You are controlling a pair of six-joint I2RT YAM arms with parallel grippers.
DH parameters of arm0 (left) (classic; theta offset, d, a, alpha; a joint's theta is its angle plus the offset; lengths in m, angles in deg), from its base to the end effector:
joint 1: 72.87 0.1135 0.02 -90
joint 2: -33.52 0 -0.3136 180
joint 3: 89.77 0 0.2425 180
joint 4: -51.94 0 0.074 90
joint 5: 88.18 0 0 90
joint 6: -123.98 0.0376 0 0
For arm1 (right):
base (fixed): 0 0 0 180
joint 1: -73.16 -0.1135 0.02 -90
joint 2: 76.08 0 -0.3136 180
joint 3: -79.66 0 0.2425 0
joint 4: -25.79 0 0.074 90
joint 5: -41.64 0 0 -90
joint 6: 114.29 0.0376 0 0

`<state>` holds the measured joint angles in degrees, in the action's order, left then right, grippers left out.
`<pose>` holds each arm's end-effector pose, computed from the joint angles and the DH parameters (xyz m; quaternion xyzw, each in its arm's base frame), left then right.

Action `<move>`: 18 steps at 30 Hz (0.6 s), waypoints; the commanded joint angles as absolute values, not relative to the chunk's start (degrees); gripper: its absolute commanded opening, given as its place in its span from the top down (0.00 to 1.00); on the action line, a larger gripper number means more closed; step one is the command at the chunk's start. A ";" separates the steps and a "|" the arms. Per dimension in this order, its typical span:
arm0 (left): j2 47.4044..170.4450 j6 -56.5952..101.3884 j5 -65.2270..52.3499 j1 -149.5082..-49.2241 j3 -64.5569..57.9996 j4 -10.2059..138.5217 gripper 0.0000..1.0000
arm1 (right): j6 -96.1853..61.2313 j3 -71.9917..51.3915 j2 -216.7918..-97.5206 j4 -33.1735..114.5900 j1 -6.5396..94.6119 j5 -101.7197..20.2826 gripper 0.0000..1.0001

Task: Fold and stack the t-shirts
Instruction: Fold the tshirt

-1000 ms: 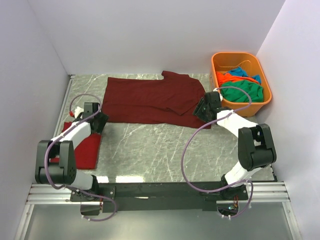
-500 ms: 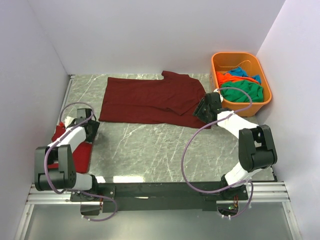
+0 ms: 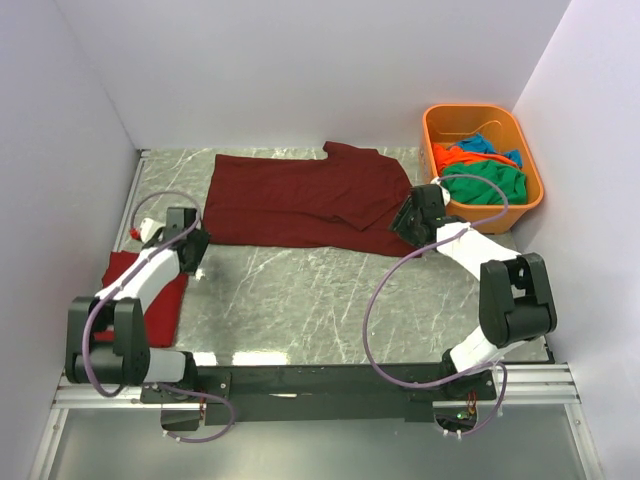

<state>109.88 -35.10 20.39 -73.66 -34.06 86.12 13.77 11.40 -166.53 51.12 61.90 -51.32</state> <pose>0.2363 0.0087 0.2431 -0.5684 0.7512 -0.0447 0.3325 0.3165 0.0610 0.2532 0.2250 0.9042 0.1292 0.3392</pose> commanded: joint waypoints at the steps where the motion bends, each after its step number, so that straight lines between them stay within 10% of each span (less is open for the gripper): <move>1: 113.82 -40.55 23.62 -74.98 -28.53 89.18 0.33 | 14.47 11.28 -163.35 51.98 62.79 -53.72 0.42; 18: 130.63 -41.70 25.11 -74.98 -20.78 82.61 0.42 | 14.82 14.79 -162.47 52.33 65.25 -53.28 0.46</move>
<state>129.13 -40.72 23.32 -75.17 -22.52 84.13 13.95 13.08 -164.43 51.69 64.26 -52.85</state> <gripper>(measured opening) 0.581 0.541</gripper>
